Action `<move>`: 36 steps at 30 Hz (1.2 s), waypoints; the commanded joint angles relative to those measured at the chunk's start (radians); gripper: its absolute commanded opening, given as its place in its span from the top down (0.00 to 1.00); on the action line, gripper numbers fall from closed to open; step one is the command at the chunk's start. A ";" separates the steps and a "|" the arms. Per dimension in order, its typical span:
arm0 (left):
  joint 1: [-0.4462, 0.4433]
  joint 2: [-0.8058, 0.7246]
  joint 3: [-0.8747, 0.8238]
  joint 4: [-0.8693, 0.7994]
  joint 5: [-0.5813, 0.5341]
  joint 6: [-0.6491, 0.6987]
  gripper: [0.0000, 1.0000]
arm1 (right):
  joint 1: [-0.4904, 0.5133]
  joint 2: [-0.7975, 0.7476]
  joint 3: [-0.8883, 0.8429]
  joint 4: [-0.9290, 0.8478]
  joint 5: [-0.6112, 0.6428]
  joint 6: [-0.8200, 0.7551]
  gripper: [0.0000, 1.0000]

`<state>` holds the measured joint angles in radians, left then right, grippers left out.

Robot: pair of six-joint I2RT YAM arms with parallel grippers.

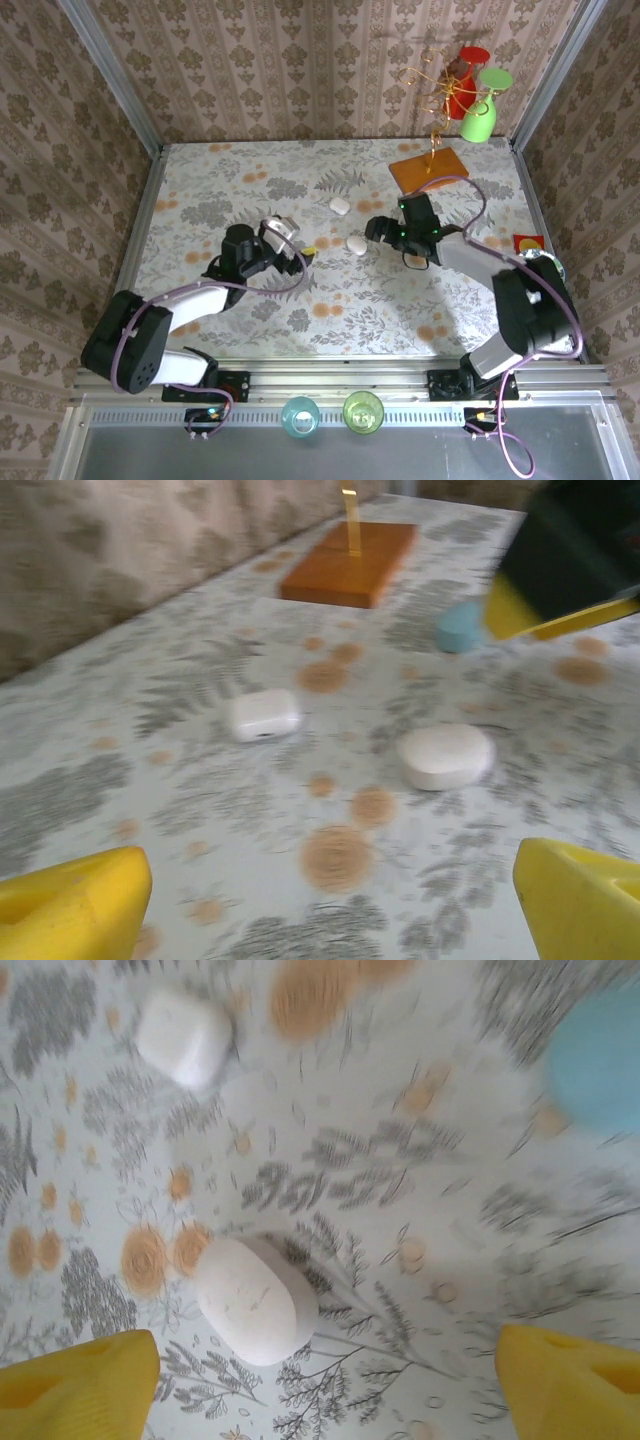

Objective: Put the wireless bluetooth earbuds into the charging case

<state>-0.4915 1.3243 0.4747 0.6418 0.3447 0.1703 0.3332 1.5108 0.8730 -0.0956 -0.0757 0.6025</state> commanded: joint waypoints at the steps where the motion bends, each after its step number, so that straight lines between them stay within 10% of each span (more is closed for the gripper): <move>1: 0.066 -0.069 -0.003 -0.024 -0.169 -0.039 0.05 | -0.010 -0.147 -0.026 -0.061 0.311 -0.204 0.05; 12: 0.214 -0.168 -0.095 -0.061 -0.501 0.042 0.01 | -0.159 -0.270 -0.320 0.466 0.412 -0.599 0.00; 27: 0.501 0.236 -0.084 0.283 -0.283 -0.113 0.00 | -0.318 -0.012 -0.429 0.857 0.195 -0.543 0.00; 36: 0.496 0.227 -0.081 0.266 -0.286 -0.107 0.00 | -0.326 0.019 -0.457 0.933 0.129 -0.562 0.00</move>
<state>0.0078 1.5570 0.3763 0.8700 0.0330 0.0814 0.0105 1.5158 0.4313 0.7692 0.0845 0.0444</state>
